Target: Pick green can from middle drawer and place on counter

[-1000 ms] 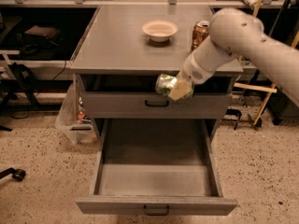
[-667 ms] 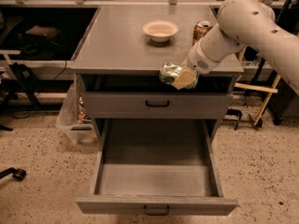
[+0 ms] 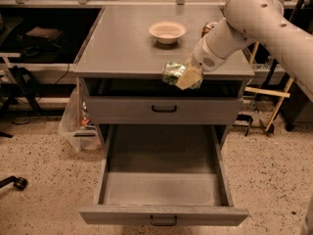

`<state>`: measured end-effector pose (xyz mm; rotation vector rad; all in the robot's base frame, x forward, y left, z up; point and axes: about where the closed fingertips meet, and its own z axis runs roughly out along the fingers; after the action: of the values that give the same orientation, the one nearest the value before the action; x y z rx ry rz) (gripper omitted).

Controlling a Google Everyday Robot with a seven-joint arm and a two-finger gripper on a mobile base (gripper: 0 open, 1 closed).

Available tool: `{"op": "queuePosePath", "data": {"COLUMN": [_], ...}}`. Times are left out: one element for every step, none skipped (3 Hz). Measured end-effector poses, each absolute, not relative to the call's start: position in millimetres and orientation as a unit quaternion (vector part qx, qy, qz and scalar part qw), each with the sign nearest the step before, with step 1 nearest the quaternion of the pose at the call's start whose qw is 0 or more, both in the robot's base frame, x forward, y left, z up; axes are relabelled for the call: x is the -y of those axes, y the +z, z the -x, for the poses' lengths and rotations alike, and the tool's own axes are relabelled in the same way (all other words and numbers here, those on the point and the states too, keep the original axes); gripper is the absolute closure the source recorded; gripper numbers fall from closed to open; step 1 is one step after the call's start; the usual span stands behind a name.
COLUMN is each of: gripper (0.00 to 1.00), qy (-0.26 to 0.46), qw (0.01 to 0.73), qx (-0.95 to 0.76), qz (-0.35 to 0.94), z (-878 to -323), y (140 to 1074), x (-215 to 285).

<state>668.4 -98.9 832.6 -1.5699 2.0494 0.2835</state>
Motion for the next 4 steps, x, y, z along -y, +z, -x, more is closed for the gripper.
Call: {"op": "queuePosePath", "data": {"gripper": [1.00, 1.00, 1.00, 1.00], "qy": [0.119, 0.117, 0.104, 0.090], "qw": [0.253, 0.201, 0.168, 0.206], "qx": [-0.729, -0.713, -0.721, -0.741], "qz": [0.625, 0.662, 0.664, 0.633], "z": [-680, -699, -723, -753], "y": [856, 864, 861, 875], "x": [80, 57, 56, 71]}}
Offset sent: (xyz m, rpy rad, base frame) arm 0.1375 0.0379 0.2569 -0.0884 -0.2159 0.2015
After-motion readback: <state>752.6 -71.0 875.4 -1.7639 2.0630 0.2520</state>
